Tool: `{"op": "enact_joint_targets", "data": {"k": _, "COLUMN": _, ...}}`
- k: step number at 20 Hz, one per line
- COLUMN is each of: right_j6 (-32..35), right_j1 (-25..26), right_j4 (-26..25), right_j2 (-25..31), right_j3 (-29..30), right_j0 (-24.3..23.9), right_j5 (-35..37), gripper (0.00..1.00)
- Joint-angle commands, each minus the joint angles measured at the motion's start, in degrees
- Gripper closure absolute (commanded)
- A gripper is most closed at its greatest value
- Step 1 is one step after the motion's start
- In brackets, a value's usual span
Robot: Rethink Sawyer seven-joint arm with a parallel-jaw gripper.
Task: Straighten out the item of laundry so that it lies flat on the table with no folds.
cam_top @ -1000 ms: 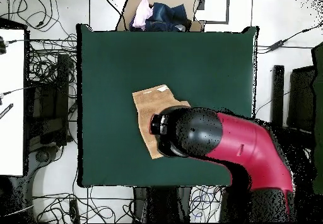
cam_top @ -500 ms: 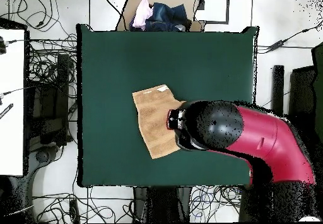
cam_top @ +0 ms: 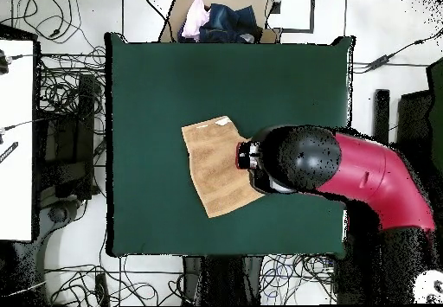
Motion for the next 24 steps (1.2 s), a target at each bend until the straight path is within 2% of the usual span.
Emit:
{"op": "enact_joint_targets", "data": {"k": 1, "right_j6": -5.36, "right_j1": 8.17, "right_j4": -1.94, "right_j2": 5.34, "right_j3": 6.43, "right_j0": -0.74, "right_j5": -8.69, "gripper": 0.0}}
{"op": "enact_joint_targets", "data": {"k": 4, "right_j6": -7.01, "right_j1": 10.19, "right_j4": -2.2, "right_j2": 6.53, "right_j3": 6.47, "right_j0": -2.43, "right_j5": -9.73, "gripper": 0.0}}
{"op": "enact_joint_targets", "data": {"k": 7, "right_j6": -6.47, "right_j1": 10.25, "right_j4": -3.14, "right_j2": 6.52, "right_j3": 5.12, "right_j0": -2.42, "right_j5": -7.52, "gripper": 0.0}}
{"op": "enact_joint_targets", "data": {"k": 9, "right_j6": -5.54, "right_j1": 10.14, "right_j4": -3.65, "right_j2": 6.33, "right_j3": 5.65, "right_j0": -2.37, "right_j5": -8.56, "gripper": 0.0}}
{"op": "enact_joint_targets", "data": {"k": 14, "right_j6": -5.47, "right_j1": 13.52, "right_j4": -4.67, "right_j2": 6.51, "right_j3": 6.44, "right_j0": -3.39, "right_j5": -11.85, "gripper": 0.0}}
{"op": "enact_joint_targets", "data": {"k": 17, "right_j6": -6.52, "right_j1": 13.88, "right_j4": -5.15, "right_j2": 6.66, "right_j3": 4.7, "right_j0": -3.66, "right_j5": -8.79, "gripper": 0.0}}
{"op": "enact_joint_targets", "data": {"k": 20, "right_j6": -8.6, "right_j1": 10.83, "right_j4": -5.38, "right_j2": 7.34, "right_j3": 2.77, "right_j0": -4.45, "right_j5": -4.9, "gripper": 0.0}}
{"op": "enact_joint_targets", "data": {"k": 22, "right_j6": -9.97, "right_j1": 8.91, "right_j4": -5.73, "right_j2": 7.25, "right_j3": -1.32, "right_j0": -4.19, "right_j5": 2.37, "gripper": 0.0}}
{"op": "enact_joint_targets", "data": {"k": 24, "right_j6": -10.76, "right_j1": 8.31, "right_j4": -6.17, "right_j2": 7.55, "right_j3": -3.57, "right_j0": -4.43, "right_j5": 5.82, "gripper": 0.0}}
